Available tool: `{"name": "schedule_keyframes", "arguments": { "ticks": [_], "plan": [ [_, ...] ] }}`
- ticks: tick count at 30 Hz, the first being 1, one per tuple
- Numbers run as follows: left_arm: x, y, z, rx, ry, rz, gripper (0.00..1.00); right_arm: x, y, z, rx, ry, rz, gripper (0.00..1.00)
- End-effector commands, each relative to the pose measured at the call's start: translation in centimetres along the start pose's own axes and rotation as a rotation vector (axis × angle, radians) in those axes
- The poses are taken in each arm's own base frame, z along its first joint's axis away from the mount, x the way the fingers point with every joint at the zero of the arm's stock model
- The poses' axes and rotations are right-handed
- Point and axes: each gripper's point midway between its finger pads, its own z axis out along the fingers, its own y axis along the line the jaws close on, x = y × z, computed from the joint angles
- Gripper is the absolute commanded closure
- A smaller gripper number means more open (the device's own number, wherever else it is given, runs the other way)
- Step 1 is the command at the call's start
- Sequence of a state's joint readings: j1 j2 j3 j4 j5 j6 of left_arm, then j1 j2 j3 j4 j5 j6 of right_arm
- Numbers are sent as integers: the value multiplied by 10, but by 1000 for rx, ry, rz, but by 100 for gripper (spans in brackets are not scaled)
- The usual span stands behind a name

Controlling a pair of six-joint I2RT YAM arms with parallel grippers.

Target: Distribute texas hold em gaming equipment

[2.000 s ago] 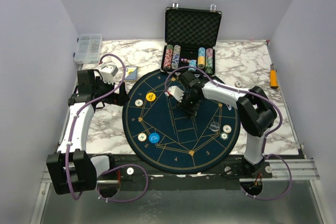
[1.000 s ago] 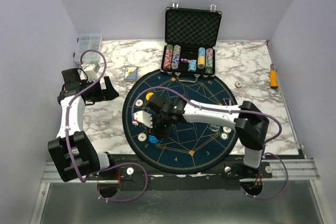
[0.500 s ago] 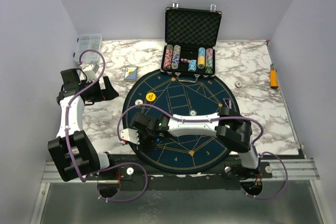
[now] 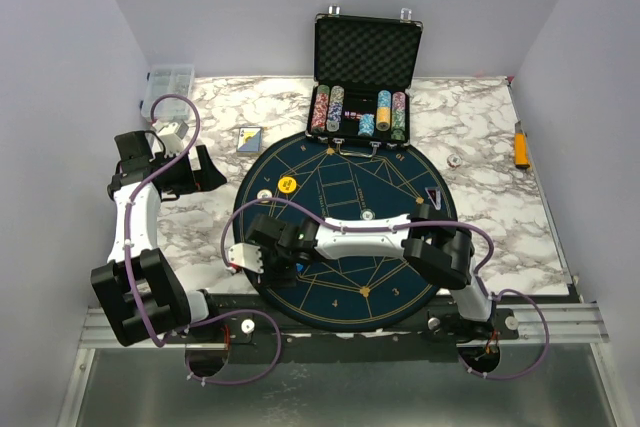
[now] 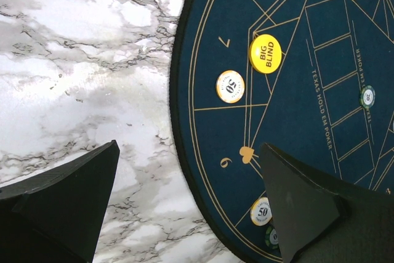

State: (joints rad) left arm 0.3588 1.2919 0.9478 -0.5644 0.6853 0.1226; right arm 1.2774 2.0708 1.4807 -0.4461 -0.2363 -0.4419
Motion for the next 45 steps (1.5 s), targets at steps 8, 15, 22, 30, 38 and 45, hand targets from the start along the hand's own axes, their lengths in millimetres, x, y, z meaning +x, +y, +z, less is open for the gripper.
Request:
{"name": "schedule_keyframes", "arguments": {
  "ticks": [8,15,22,30,38,45],
  "plan": [
    [-10,-9,-8,30,-37,28,2,-26,-22,-45,62,-74,60,40],
    [-10,-12,-11,34,-45,46,2,26,-74,-102,110,-87,284,40],
    [-8,-15,-9,60,-38,44,2,133,-117,-148,269,44,555,38],
    [-8,-18,-9,67,-40,56,2,210,-118,-169,333,154,708,28],
    [-8,-19,-10,64,-40,63,2,234,-116,-158,320,195,754,27],
    [-7,-20,-10,68,-38,64,2,231,-117,-145,269,171,763,27]
  ]
}}
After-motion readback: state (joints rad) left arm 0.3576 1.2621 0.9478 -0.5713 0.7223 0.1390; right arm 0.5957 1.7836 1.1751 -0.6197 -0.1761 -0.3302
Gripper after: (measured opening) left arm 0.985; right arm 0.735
